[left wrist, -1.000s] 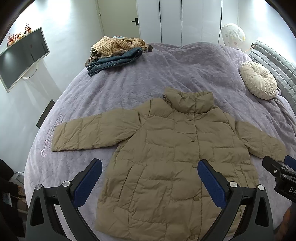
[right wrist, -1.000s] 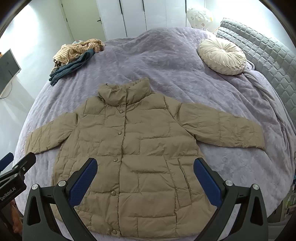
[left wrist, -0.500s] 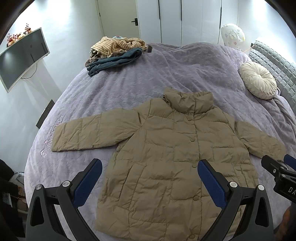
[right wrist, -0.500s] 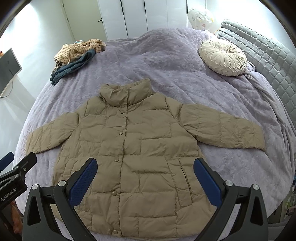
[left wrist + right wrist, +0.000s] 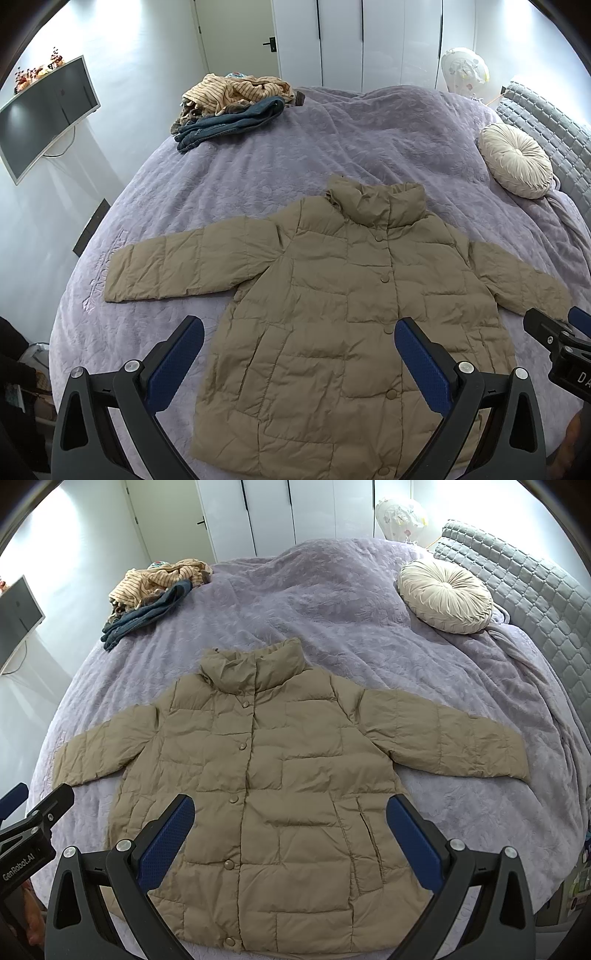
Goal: Fold large clothes
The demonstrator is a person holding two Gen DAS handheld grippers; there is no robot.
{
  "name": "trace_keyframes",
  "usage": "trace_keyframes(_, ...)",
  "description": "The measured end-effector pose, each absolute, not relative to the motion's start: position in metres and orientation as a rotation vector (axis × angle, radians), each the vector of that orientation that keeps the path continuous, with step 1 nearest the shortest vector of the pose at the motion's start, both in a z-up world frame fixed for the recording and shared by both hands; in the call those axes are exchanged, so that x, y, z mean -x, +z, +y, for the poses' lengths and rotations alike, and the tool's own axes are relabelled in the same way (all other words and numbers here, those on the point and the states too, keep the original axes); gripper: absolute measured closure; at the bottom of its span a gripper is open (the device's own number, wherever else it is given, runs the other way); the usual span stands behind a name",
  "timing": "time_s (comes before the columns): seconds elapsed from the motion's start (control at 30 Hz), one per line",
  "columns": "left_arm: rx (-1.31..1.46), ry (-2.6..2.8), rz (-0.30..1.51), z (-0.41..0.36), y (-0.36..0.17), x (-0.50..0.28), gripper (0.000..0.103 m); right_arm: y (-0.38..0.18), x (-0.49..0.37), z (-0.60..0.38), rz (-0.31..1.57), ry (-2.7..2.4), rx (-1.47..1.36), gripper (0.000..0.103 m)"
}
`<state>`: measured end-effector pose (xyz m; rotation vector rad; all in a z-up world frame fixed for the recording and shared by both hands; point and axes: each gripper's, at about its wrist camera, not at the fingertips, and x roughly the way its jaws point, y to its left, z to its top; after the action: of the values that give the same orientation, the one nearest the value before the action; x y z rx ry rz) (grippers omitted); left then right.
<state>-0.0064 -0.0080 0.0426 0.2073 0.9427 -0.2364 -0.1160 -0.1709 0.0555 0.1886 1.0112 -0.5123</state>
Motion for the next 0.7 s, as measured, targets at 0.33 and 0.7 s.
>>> trace_keyframes(0.33,-0.211,-0.237,0.939,-0.0067,0.0443,0.0086,0.000,0.0566,0.1161,-0.1700,1.010,-0.512,-0.187,0.000)
trace_keyframes(0.7,-0.210,-0.239,0.941,-0.0068,0.0451,0.0086,0.000,0.0569,0.1160,-0.1692,1.008,-0.510,-0.186,0.000)
